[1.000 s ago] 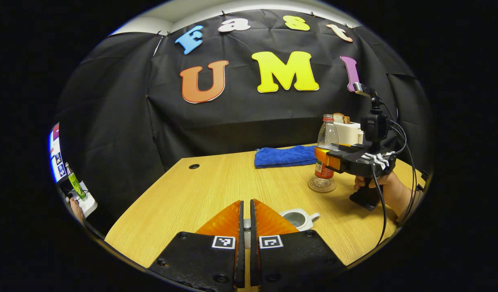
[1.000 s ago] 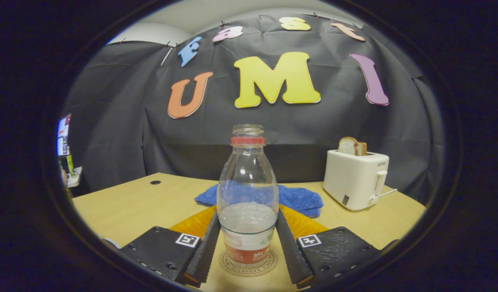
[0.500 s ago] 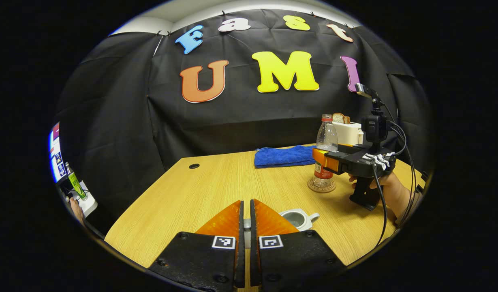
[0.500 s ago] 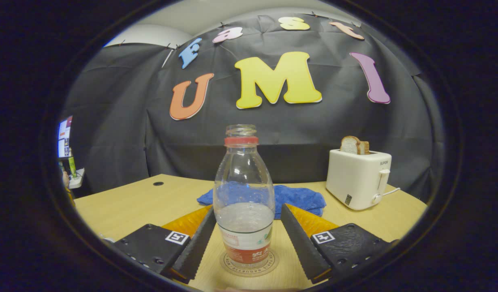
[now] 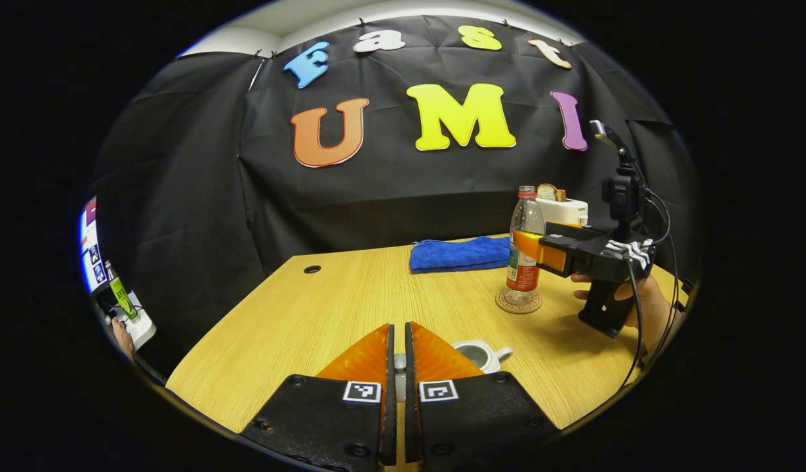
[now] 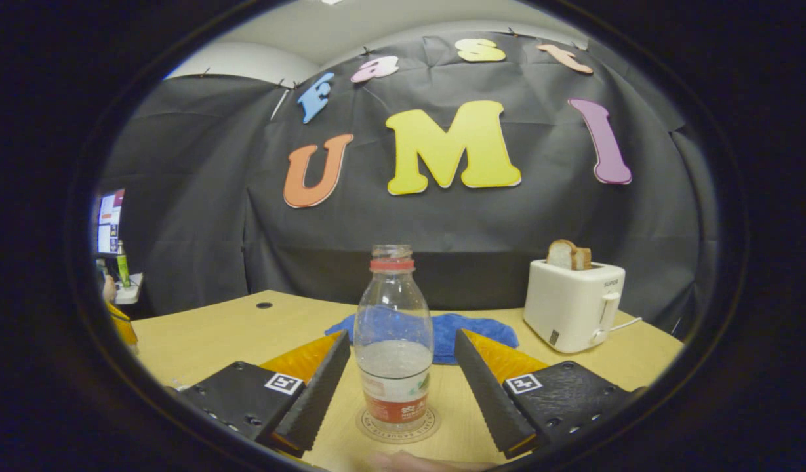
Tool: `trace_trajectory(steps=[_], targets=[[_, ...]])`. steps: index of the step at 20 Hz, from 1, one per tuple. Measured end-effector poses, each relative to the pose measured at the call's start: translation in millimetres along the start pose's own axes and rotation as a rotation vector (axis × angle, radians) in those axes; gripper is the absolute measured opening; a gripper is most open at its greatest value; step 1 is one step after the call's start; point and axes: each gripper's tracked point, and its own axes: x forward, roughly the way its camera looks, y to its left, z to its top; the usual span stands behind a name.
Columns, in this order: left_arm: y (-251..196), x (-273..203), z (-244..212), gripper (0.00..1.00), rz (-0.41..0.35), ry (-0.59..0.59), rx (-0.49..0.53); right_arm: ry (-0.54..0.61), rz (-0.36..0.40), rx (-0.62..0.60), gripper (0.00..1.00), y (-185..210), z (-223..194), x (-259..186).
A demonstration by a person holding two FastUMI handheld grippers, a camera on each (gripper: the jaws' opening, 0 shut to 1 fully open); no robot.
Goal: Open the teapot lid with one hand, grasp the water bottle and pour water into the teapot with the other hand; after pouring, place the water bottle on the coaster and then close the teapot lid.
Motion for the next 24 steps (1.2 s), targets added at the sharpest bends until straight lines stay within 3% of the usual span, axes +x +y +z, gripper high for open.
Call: trace_trajectory(steps=[9, 15, 24], targets=[[-29, 3, 5, 0.07, -0.047, -0.023, -0.061, -0.028, -0.076, -0.15, 0.94, -24, -1, -88], [-56, 8, 14, 0.07, -0.07, -0.098, -0.125, -0.023, -0.057, -0.108, 0.94, -32, -17, -132], [-63, 39, -5, 0.07, -0.018, -0.1, -0.127, -0.188, -0.064, -0.091, 0.94, -63, 38, -184]])
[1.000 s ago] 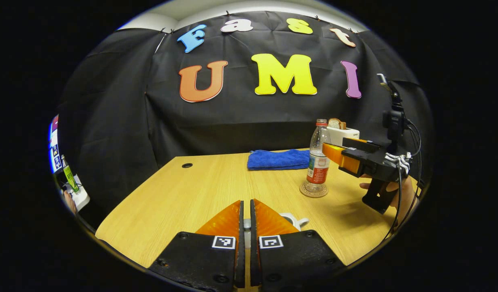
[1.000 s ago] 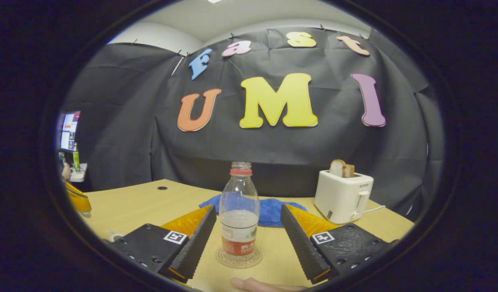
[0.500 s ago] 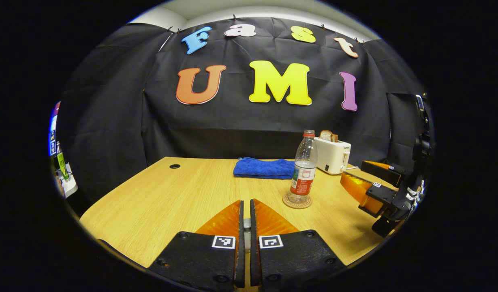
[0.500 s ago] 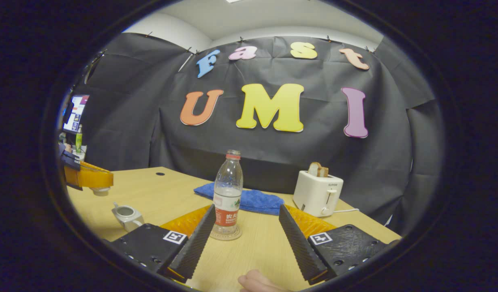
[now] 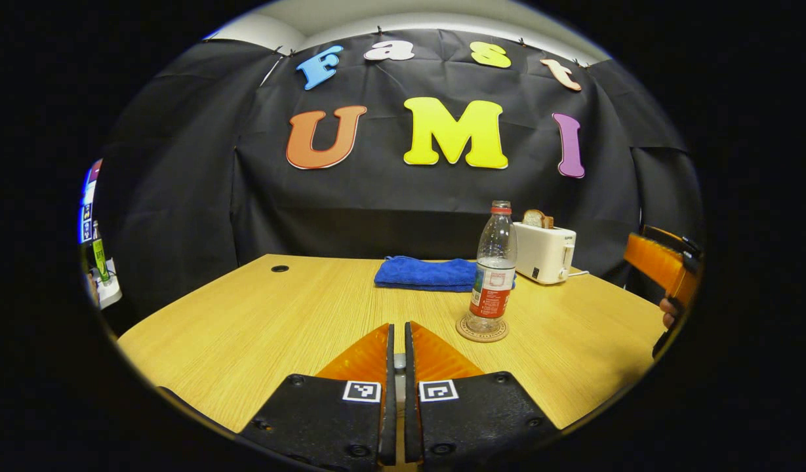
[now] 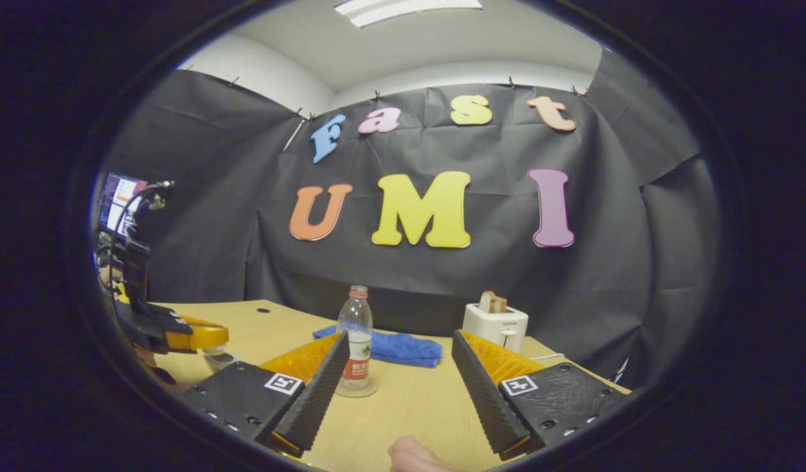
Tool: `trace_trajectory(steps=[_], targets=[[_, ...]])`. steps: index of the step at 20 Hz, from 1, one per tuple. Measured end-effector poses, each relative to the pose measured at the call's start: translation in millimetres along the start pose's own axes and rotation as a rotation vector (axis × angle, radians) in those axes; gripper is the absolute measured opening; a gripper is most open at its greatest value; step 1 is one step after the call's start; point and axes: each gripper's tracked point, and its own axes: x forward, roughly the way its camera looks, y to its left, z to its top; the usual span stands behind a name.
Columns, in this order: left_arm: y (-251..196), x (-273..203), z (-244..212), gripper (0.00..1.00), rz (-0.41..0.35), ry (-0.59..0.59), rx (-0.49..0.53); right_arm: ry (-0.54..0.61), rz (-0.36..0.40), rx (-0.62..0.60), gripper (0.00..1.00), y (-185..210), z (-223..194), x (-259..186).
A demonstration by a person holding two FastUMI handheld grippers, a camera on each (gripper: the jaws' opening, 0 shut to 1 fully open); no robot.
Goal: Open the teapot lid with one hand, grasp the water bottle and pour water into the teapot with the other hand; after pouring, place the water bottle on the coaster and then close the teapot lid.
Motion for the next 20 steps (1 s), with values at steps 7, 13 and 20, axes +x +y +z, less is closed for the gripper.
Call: trace_trajectory(steps=[7, 13, 20], targets=[[7, 20, -25, 0.07, 0.01, 0.068, -0.039, 0.011, -0.004, 0.003, 0.94, -7, -11, 4], [6, 19, -26, 0.07, 0.009, 0.061, -0.029, 0.051, -0.017, 0.011, 0.94, -6, -23, 10], [4, 14, -28, 0.09, 0.006, 0.06, 0.019, 0.062, -0.004, -0.009, 0.94, 6, -21, 9]])
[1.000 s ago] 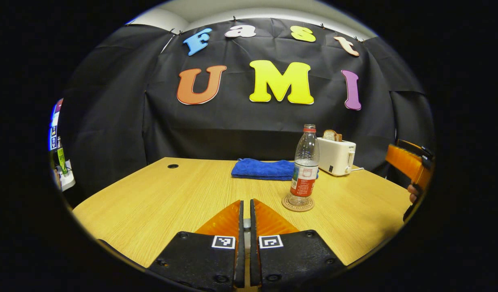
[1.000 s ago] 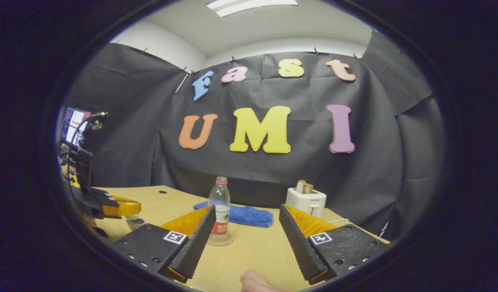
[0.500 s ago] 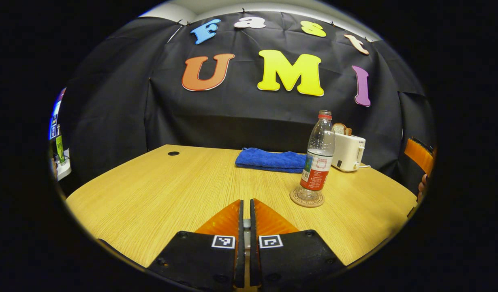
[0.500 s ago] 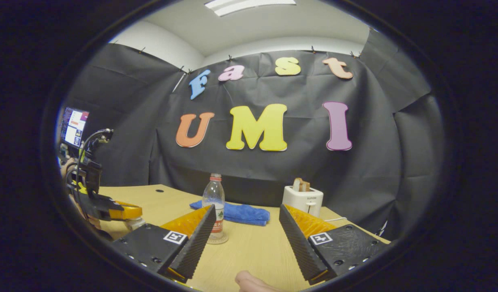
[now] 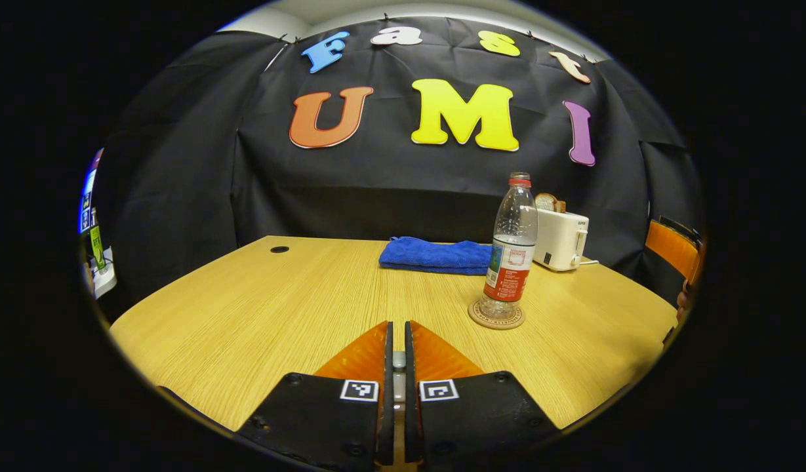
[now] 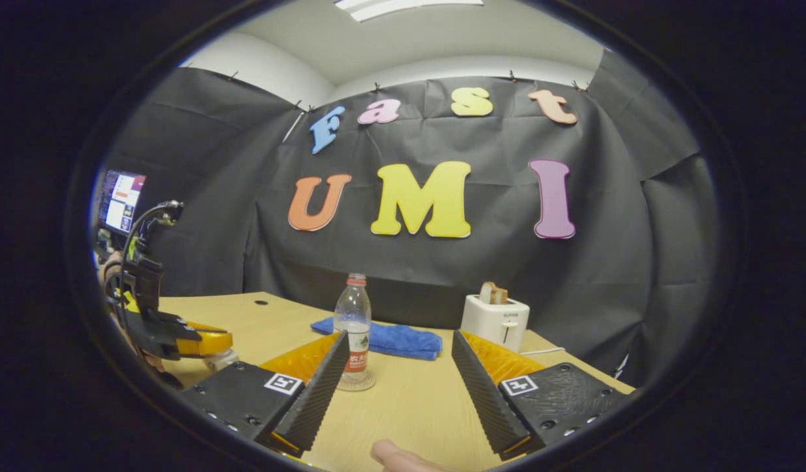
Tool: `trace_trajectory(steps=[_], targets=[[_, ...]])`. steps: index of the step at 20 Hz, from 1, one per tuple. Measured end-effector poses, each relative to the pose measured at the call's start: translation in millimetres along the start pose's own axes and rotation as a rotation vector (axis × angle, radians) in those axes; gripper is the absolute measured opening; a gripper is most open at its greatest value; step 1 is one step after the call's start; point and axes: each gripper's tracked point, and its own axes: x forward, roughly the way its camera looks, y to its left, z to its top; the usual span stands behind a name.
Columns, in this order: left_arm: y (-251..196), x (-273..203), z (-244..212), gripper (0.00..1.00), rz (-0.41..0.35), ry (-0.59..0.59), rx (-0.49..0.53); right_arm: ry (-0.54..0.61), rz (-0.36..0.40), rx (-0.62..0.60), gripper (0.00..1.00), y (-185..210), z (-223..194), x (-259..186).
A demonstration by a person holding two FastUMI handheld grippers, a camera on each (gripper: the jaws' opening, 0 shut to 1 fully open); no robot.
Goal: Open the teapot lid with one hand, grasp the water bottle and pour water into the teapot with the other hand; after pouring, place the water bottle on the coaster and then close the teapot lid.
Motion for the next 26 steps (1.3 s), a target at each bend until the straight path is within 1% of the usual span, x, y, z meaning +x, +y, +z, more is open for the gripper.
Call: trace_trajectory(steps=[2, 3, 5, 6, 7, 8, 9, 11, 12, 13, 14, 16, 18, 20, 21, 22, 24, 25, 26], targets=[[-1, -1, 0, 0.11, 0.005, -0.005, 0.027, 0.008, 0.008, -0.002, 0.94, 4, 1, -1], [-1, -1, 0, 0.16, 0.008, -0.004, 0.041, 0.012, 0.007, -0.003, 0.94, 5, 3, -2], [-3, -1, 0, 0.23, 0.014, 0.004, 0.067, 0.019, 0.003, -0.007, 0.94, 6, 8, -6], [-4, -1, -1, 0.25, 0.015, 0.009, 0.077, 0.02, 0.0, -0.012, 0.94, 8, 12, -9], [-5, -2, 0, 0.29, 0.01, 0.015, 0.082, 0.022, -0.009, -0.021, 0.96, 7, 17, -12], [-7, -1, 0, 0.3, -0.004, 0.026, 0.081, 0.025, -0.025, -0.03, 0.96, 6, 21, -14], [-11, -4, 1, 0.41, -0.014, 0.031, 0.079, 0.03, -0.038, -0.035, 0.94, 6, 25, -17], [-11, -10, 10, 0.52, -0.017, 0.021, 0.073, 0.042, -0.06, -0.029, 0.96, 8, 33, -25], [-12, -13, 17, 0.53, -0.019, 0.011, 0.072, 0.05, -0.075, -0.021, 0.96, 8, 37, -30], [-13, -18, 26, 0.57, -0.022, -0.003, 0.068, 0.056, -0.088, -0.01, 0.96, 7, 40, -34], [-13, -26, 36, 0.58, -0.027, -0.021, 0.064, 0.066, -0.099, 0.003, 0.94, 7, 43, -38], [-11, -41, 54, 0.6, -0.021, -0.059, 0.055, 0.105, -0.135, 0.027, 0.94, 5, 43, -48], [-9, -57, 72, 0.75, -0.008, -0.077, 0.058, 0.141, -0.162, 0.039, 0.94, 3, 45, -61], [-5, -75, 90, 0.77, 0.011, -0.109, 0.059, 0.132, -0.181, 0.048, 0.94, 1, 55, -75], [-3, -85, 99, 0.77, 0.008, -0.131, 0.057, 0.109, -0.191, 0.061, 0.96, -1, 65, -83], [-5, -95, 108, 0.76, 0.0, -0.154, 0.052, 0.085, -0.192, 0.074, 0.94, -1, 73, -91], [-3, -116, 124, 0.77, -0.018, -0.198, 0.033, 0.041, -0.189, 0.09, 0.94, -2, 90, -107], [-2, -125, 132, 0.77, -0.022, -0.216, 0.02, 0.024, -0.195, 0.092, 0.96, -5, 95, -114], [0, -138, 139, 0.85, -0.023, -0.231, 0.011, 0.012, -0.2, 0.085, 0.92, -7, 99, -121]])
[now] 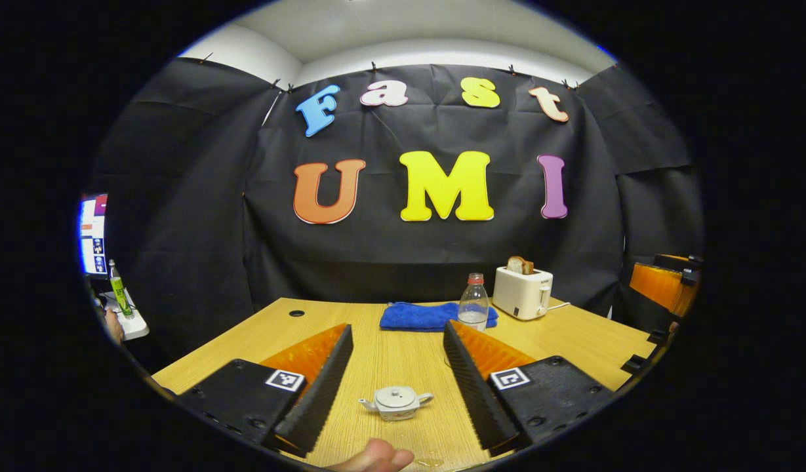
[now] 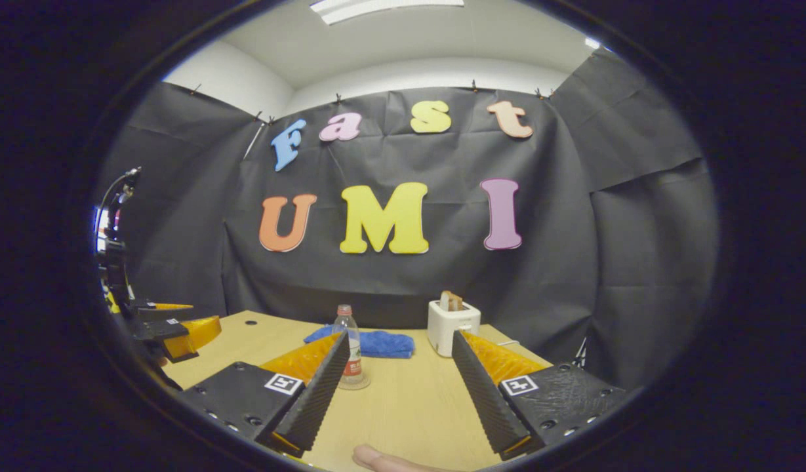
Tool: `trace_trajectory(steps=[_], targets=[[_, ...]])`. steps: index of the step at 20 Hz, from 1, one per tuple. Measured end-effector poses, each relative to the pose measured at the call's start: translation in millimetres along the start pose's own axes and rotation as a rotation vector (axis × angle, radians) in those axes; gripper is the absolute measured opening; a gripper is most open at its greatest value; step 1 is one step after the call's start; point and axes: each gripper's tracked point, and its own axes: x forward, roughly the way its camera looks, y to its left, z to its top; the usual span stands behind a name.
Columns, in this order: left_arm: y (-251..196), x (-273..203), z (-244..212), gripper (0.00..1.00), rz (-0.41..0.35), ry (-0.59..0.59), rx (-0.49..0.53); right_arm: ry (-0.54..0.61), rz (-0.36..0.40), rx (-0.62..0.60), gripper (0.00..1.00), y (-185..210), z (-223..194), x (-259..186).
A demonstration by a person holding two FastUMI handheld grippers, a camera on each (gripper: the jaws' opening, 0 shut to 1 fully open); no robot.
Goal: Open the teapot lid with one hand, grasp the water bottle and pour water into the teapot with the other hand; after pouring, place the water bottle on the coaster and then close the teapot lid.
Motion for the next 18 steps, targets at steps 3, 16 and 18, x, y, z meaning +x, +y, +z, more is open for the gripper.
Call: trace_trajectory(steps=[3, 16, 18], targets=[[9, -16, 10, 0.99, 0.018, -0.004, -0.007, -0.013, 0.005, -0.065, 0.96, -2, 2, -15], [18, -21, -3, 0.99, 0.044, 0.064, 0.028, 0.019, -0.058, -0.109, 0.94, -22, -11, -9], [20, -19, -5, 0.99, 0.05, 0.065, 0.026, 0.036, -0.071, -0.102, 0.94, -26, -15, -5]])
